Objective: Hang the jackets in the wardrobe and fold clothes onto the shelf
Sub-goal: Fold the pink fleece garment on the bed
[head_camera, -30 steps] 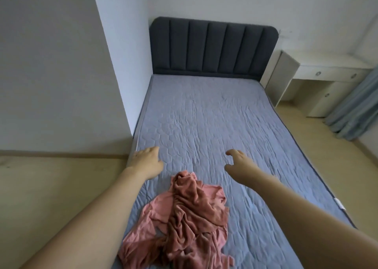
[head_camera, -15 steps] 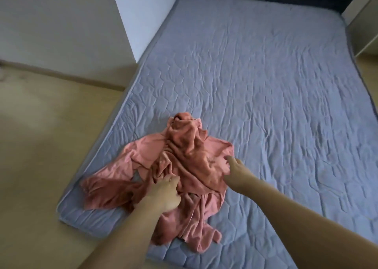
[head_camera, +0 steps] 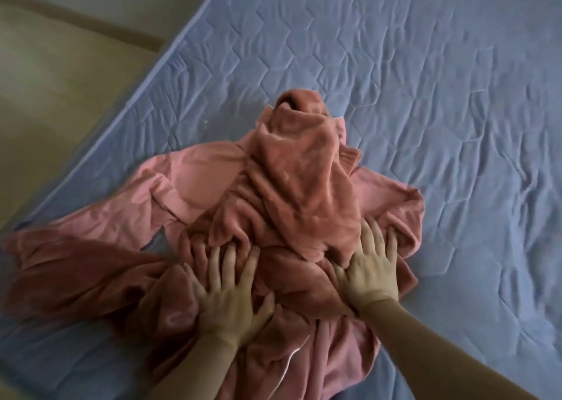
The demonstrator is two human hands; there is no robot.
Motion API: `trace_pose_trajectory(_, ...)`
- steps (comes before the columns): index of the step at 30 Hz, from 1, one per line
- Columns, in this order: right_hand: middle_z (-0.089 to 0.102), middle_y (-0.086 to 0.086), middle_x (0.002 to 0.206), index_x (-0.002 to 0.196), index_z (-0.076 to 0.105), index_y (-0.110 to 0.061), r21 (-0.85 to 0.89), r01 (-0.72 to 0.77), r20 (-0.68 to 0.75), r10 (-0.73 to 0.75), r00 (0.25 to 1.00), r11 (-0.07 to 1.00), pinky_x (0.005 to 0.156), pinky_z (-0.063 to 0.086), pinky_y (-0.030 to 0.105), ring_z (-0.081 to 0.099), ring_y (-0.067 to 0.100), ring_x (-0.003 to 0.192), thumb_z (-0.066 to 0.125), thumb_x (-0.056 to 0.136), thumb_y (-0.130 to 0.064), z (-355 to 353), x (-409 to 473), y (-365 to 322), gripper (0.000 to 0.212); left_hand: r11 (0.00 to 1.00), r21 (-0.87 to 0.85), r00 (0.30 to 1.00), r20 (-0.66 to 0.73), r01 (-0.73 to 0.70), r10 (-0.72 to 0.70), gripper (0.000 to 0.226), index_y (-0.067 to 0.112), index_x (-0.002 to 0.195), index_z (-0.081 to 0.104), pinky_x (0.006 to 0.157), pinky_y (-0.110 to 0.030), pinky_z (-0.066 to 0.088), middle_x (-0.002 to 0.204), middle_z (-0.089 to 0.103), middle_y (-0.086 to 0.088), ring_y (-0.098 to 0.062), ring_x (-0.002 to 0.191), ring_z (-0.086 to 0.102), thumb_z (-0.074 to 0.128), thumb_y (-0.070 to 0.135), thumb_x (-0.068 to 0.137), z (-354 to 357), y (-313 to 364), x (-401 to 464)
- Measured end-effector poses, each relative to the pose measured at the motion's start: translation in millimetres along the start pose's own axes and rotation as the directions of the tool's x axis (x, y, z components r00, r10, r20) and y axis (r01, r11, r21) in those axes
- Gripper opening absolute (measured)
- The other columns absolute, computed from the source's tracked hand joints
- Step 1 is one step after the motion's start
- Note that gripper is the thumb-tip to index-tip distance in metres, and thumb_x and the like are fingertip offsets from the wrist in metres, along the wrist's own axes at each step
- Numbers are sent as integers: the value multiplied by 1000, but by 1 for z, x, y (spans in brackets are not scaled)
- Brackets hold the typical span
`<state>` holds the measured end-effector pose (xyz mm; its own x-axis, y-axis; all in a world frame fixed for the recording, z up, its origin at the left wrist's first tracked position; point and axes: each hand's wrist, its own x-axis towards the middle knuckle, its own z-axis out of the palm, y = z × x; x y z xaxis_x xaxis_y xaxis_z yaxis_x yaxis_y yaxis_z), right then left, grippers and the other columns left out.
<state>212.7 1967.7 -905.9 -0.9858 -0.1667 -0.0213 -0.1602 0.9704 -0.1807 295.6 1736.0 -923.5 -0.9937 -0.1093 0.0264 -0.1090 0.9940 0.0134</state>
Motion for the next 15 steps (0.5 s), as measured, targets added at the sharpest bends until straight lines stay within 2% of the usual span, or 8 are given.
trace_pose_trajectory(2,48,14,140,142,44,-7,4,20,-89,-20,996,1000,112,16,55,34,32,133,35,82,-69,2,1,1,87,1000,-9,998,-60,-11,10,90,30,145,36,110,-72,1,147,37,-13,-39,138,32,48,65,63,-2,0,-1)
trace_pose_trajectory(8,50,10,132,137,48,-9,-12,-13,-91,12,996,1000,112,19,56,41,33,128,18,86,-76,9,4,2,90,997,-66,981,-193,-38,25,79,32,141,43,113,-68,6,143,45,-11,-36,134,40,52,60,68,-3,-2,1)
trace_pose_trajectory(11,50,8,129,138,45,-11,28,-3,-112,6,994,1000,112,19,56,40,31,126,20,86,-72,9,5,0,84,996,-83,971,-240,-35,14,65,28,133,54,112,-66,18,131,54,-12,-36,123,48,51,55,74,-5,-3,2)
trace_pose_trajectory(14,49,9,129,135,43,-10,13,-25,7,25,1000,1000,113,17,52,39,31,125,19,81,-73,-9,3,-8,87,1000,-29,977,-212,-5,-1,49,21,115,66,105,-61,35,112,63,-12,-36,106,58,47,51,82,-27,1,-4)
trace_pose_trajectory(15,52,10,126,130,47,-10,47,-46,31,45,999,998,111,20,51,42,33,123,26,81,-75,-20,5,-10,84,1000,0,984,-180,9,-9,42,21,109,67,101,-57,39,105,64,-11,-35,100,59,50,50,83,-38,3,-5)
